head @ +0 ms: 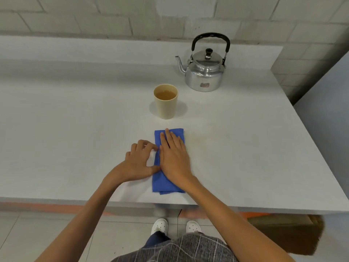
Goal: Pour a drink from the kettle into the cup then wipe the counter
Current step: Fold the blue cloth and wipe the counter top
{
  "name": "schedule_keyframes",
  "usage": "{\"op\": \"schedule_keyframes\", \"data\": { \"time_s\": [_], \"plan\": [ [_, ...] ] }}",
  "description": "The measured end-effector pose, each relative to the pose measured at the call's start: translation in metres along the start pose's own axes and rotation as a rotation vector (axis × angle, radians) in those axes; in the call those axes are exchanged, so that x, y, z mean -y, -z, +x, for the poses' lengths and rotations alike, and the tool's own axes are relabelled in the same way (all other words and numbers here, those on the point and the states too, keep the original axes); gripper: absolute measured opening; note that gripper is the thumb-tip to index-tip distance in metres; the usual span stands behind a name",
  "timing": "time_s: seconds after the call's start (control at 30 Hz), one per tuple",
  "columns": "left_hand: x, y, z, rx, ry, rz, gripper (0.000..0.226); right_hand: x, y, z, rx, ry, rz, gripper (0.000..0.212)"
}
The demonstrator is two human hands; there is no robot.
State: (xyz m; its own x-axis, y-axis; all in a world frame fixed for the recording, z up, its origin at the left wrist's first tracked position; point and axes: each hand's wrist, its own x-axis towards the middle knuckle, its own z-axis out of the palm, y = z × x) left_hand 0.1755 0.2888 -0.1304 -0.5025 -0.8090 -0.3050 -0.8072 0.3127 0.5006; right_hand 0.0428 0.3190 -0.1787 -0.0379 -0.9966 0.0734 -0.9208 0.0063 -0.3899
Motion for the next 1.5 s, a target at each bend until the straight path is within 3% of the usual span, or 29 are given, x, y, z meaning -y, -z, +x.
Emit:
{"op": "schedule_keyframes", "data": {
  "time_s": [0.1,0.2,0.3,0.43,0.7,0.97,1.27,1.5],
  "plan": [
    [0.002,0.002,0.005,0.012,-0.049,-0.025,0.047,-0.015,0.005,-0.025,-0.006,0.030,-0.017,0.052],
    [0.002,-0.010,0.009,-0.107,-0.064,-0.002,0.046,-0.045,0.017,-0.050,-0.009,0.016,-0.071,0.051],
    [0.006,-0.028,0.012,-0.187,-0.060,0.111,0.059,-0.085,0.037,-0.054,-0.014,-0.056,-0.126,0.051],
    [0.017,-0.040,0.011,-0.165,-0.090,0.212,0.069,-0.117,0.056,-0.024,0.006,-0.129,-0.148,0.051],
    [0.021,-0.047,0.010,-0.211,-0.093,0.289,0.066,-0.077,0.037,0.030,0.124,-0.079,-0.112,0.057],
    [0.023,-0.050,0.009,-0.259,-0.098,0.265,0.065,-0.068,0.034,-0.020,0.141,0.039,-0.104,0.056],
    [0.020,-0.051,0.005,-0.281,-0.102,0.257,0.065,-0.144,0.066,-0.069,0.026,-0.156,-0.131,0.058],
    [0.019,-0.050,0.004,-0.280,-0.099,0.278,0.069,-0.201,0.094,0.011,0.038,-0.279,-0.121,0.055]
  ]
}}
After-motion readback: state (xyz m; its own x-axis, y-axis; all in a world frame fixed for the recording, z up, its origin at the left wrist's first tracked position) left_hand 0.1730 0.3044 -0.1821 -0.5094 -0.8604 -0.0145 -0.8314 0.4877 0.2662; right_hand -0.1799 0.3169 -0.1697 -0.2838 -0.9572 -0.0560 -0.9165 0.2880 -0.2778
